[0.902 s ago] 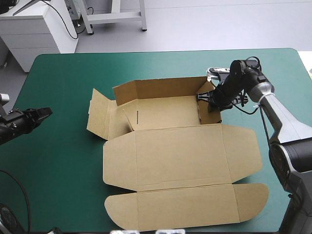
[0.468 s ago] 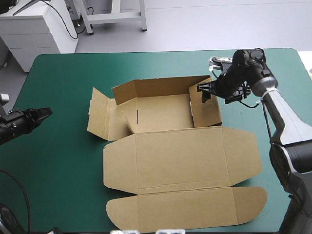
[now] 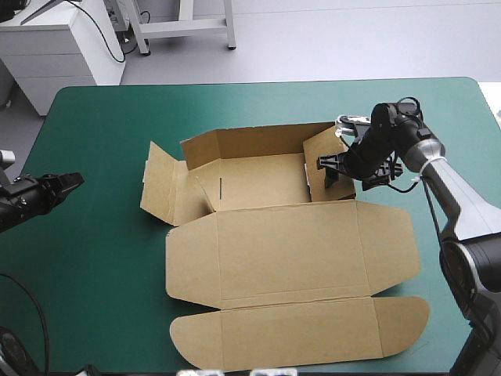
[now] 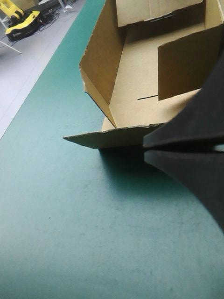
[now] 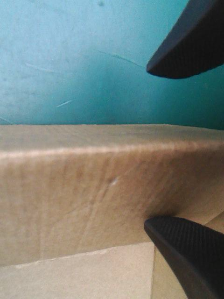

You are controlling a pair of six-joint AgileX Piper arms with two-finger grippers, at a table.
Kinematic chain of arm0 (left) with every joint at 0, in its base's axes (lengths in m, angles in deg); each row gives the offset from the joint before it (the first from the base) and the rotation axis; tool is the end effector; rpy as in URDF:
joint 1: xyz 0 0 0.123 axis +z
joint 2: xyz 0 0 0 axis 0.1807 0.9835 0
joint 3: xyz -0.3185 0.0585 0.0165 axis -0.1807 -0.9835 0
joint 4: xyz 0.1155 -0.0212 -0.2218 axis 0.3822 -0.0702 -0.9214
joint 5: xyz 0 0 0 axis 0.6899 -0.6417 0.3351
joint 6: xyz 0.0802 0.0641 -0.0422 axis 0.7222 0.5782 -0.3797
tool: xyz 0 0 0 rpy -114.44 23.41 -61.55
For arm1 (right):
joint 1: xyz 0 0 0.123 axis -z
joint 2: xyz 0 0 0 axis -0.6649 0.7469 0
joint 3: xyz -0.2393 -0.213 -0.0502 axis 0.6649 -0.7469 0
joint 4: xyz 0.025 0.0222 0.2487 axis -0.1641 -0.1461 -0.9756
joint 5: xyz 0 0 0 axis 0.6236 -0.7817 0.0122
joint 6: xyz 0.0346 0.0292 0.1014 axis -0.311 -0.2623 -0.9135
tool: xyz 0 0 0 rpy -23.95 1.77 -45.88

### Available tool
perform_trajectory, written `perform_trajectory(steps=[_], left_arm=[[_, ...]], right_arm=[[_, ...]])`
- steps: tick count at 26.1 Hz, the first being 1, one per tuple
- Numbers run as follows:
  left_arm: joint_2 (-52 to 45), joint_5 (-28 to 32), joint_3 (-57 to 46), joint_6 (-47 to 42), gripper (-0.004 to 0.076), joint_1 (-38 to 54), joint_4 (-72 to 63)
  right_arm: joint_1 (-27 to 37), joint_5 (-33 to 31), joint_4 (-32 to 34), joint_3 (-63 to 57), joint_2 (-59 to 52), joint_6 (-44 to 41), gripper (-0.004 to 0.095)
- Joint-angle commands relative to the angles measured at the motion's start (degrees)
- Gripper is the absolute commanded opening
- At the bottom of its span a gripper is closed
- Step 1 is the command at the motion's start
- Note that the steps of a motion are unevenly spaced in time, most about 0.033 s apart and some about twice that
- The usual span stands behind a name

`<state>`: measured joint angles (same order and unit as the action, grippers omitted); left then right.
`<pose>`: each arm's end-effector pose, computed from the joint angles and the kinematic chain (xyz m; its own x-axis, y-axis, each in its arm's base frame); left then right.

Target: Fold the box

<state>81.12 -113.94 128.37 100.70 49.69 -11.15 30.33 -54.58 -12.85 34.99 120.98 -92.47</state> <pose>0.2514 0.0886 0.3324 -0.5857 -0.4510 -0.6735 0.0663 0.8014 -0.5944 0.3907 0.0958 0.3019 -0.9723 0.0233 -0.2325 -0.0251 0.9789 0.2030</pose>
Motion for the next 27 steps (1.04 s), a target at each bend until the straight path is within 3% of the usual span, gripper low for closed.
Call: perform_trajectory(steps=[1,5,8,11,16,27], left_arm=[[-1.7,-0.7,1.3,-0.1,-0.0008,0.0,-4.5],[-1.7,-0.3,1.3,-0.1,-0.0008,0.0,-4.5],[-1.7,-0.1,1.3,-0.1,-0.0008,0.0,-4.8],[-1.7,0.5,1.3,-0.1,-0.0008,0.0,-4.8],[-1.7,1.1,1.3,0.1,-0.0008,0.0,-3.7],[-0.4,1.1,1.3,0.8,-0.0008,-0.4,-10.0]], right_arm=[[-0.4,1.3,-0.7,1.1,-1.5,0.3,0.0711],[-1.1,1.0,-1.2,1.1,0.3,0.6,0.0528],[-1.7,0.5,-1.1,1.1,1.1,2.3,0.0289],[-1.7,-1.0,-0.4,1.7,1.1,3.8,-0.0023],[-1.6,-5.8,5.9,7.0,0.2,3.9,-0.0007],[-1.6,-5.8,0.2,14.4,-13.0,9.1,-0.0018]])
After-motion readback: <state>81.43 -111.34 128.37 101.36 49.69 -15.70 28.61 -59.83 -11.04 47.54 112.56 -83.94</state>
